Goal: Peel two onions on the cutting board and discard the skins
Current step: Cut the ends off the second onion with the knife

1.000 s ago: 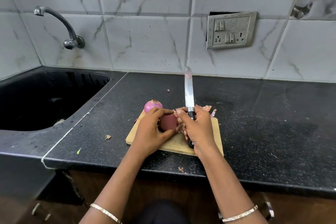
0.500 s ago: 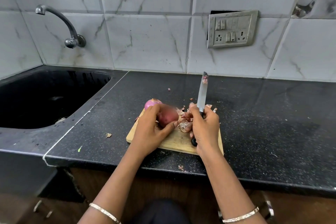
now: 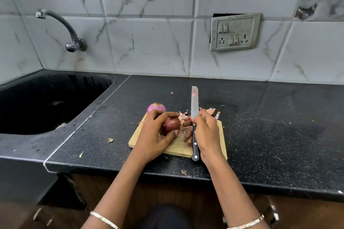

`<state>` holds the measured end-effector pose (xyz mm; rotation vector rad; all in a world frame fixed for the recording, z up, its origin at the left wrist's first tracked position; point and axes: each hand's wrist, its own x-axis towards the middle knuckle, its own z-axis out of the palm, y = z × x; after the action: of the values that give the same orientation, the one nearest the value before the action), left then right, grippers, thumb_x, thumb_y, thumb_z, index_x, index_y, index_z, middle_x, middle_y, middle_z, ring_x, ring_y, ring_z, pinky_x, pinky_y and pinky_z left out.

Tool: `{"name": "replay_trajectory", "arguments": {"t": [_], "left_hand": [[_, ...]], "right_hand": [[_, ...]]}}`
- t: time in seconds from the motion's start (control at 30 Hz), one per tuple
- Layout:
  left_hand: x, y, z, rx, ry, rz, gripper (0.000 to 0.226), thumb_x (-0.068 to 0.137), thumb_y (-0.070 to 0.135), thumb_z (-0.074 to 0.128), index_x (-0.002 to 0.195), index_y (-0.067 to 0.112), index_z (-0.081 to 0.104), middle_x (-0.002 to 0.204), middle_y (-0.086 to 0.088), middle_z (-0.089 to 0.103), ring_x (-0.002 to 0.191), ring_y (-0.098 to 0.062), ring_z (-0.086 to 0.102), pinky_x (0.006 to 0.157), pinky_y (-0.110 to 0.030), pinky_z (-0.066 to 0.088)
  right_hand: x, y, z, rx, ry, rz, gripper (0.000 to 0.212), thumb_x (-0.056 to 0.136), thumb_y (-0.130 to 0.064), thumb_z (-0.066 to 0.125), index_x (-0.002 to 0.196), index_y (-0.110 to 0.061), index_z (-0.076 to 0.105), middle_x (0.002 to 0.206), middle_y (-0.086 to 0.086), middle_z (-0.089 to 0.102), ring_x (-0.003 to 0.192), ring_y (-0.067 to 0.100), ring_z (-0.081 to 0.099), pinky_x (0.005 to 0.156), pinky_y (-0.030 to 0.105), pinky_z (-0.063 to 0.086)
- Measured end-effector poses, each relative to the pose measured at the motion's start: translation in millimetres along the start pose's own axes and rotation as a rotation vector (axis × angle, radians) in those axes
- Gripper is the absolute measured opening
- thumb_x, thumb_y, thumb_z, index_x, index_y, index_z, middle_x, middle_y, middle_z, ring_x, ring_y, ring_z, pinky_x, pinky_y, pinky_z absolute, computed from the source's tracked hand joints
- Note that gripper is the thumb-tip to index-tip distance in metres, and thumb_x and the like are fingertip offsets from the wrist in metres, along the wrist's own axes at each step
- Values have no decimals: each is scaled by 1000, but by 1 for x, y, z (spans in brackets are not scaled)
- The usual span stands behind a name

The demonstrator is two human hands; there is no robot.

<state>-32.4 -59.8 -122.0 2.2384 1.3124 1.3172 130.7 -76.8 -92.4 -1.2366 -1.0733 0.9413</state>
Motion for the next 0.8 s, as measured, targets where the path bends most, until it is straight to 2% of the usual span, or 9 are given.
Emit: {"name": "replay_trajectory", "arguments": {"t": [0.07, 0.17, 0.27, 0.33, 0.4, 0.47, 0.6, 0.7, 0.8], "left_hand": [[0, 3, -1, -42, 6, -8, 46, 82, 18, 81, 123, 32, 65, 119, 5, 51, 112, -4, 52, 96, -6, 36], [1, 5, -3, -96, 21, 4, 46, 80, 11, 81, 118, 28, 62, 120, 8, 53, 112, -7, 55, 95, -10, 40], [3, 4, -3, -145, 48, -26, 44, 82, 13, 82, 115, 26, 57, 122, 9, 56, 110, -8, 57, 89, -14, 45], [3, 4, -3, -166, 44, -63, 43, 83, 14, 82, 114, 25, 55, 121, 12, 58, 110, -4, 58, 84, -8, 43], [3, 5, -4, -181, 29, -81, 43, 85, 13, 79, 115, 28, 51, 121, 17, 57, 113, -2, 59, 85, -6, 42], [3, 6, -4, -188, 13, -66, 44, 88, 13, 74, 121, 31, 51, 123, 21, 57, 115, -3, 58, 89, -9, 43], [3, 4, -3, -110, 8, -39, 38, 92, 18, 68, 126, 32, 57, 123, 11, 57, 112, -4, 54, 87, -8, 40], [2, 2, -3, -109, 31, -46, 42, 87, 16, 77, 123, 29, 61, 120, 18, 56, 111, -5, 55, 87, -11, 43], [2, 0, -3, -126, 42, -38, 47, 81, 17, 84, 121, 29, 61, 121, 24, 56, 111, -6, 57, 88, -14, 47]], "right_hand": [[0, -6, -6, 21, -29, 51, 20, 95, -4, 43, 94, -11, 62, 74, 12, 69, 46, 20, 54, 43, 29, 44], [6, -15, -22, -161, -91, 37, 21, 98, -7, 44, 101, -7, 65, 69, 11, 69, 44, 18, 53, 41, 26, 41], [5, -24, -38, -361, -103, -21, 25, 100, -11, 49, 107, -23, 69, 71, 8, 73, 45, 14, 55, 41, 27, 43], [-2, -25, -44, -481, -98, -38, 26, 97, -12, 52, 106, -33, 66, 73, 6, 74, 50, 15, 59, 44, 32, 49], [-11, -23, -47, -665, -143, -40, 20, 94, -14, 55, 102, -29, 65, 80, 4, 73, 62, 19, 65, 58, 44, 58], [-21, -19, -46, -795, -204, -45, 17, 92, -17, 57, 105, -24, 65, 87, 0, 71, 75, 21, 69, 71, 45, 59], [-35, -21, -39, -851, -175, -153, 17, 95, -16, 56, 107, -23, 65, 88, -3, 66, 85, 20, 64, 64, 32, 47], [-44, -25, -32, -845, -114, -237, 17, 98, -19, 56, 110, -24, 67, 87, -5, 64, 86, 22, 60, 62, 31, 35], [-53, -26, -22, -855, -118, -285, 23, 99, -23, 54, 118, -27, 66, 91, -5, 67, 91, 24, 61, 71, 34, 41]]}}
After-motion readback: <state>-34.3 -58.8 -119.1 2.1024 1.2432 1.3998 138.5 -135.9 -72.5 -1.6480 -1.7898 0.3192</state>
